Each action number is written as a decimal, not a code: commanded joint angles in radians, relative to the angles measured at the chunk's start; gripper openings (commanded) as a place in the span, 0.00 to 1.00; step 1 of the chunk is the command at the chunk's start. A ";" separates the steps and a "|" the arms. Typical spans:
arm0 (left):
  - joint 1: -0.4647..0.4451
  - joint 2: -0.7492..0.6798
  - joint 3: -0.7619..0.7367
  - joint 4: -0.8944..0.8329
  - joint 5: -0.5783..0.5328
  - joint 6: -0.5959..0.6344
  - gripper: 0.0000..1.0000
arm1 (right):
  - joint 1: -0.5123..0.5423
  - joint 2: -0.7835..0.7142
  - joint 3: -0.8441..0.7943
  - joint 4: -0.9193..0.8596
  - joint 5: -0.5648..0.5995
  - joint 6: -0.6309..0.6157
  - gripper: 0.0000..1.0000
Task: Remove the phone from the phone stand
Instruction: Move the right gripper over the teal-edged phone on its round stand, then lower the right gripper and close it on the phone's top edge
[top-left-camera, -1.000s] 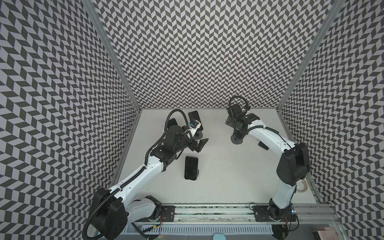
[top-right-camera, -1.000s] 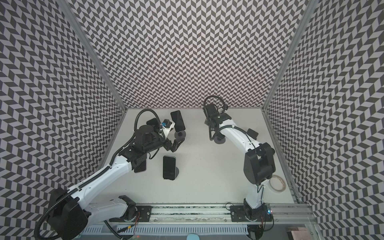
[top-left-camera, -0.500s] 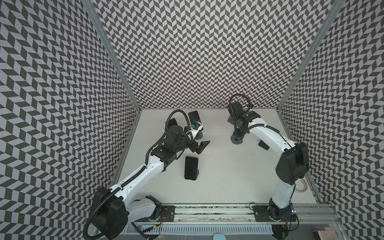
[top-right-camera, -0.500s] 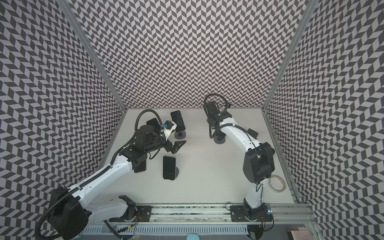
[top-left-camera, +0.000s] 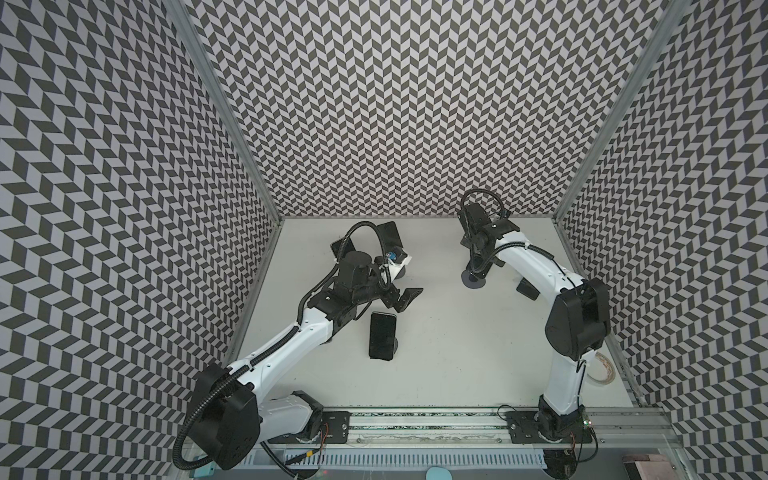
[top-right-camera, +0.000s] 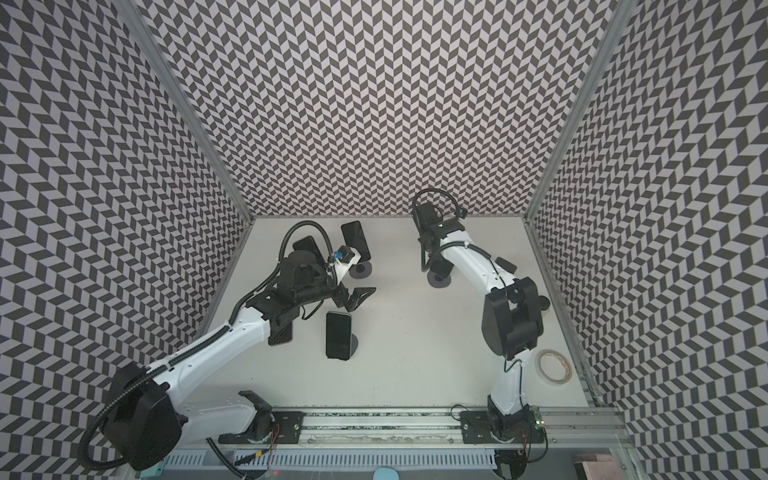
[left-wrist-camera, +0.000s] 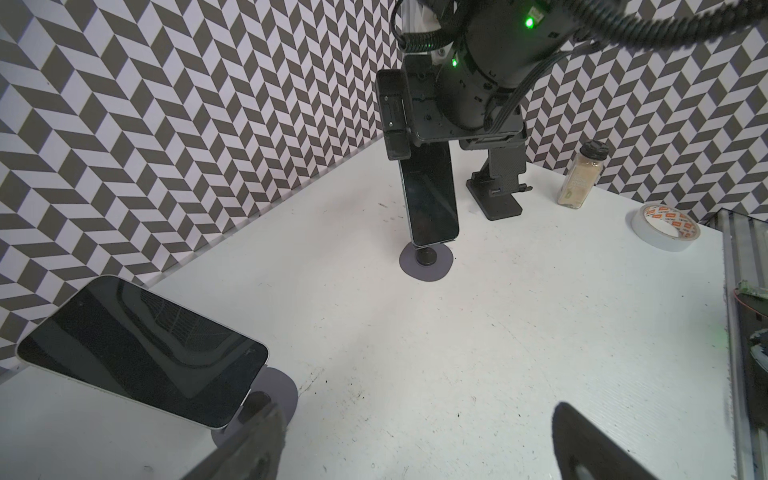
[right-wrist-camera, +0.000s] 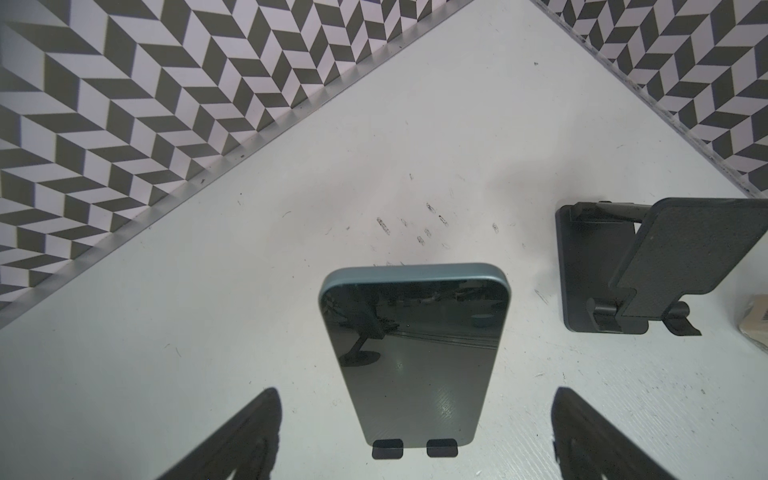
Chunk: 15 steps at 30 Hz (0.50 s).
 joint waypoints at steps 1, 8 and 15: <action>-0.008 0.001 0.033 -0.017 0.005 0.025 1.00 | -0.009 0.024 0.026 0.004 0.009 0.024 0.99; -0.011 0.006 0.042 -0.024 0.011 0.030 1.00 | -0.031 0.042 0.049 0.028 -0.023 -0.016 0.99; -0.017 0.019 0.060 -0.037 0.025 0.044 1.00 | -0.045 0.061 0.068 0.028 -0.031 -0.026 0.99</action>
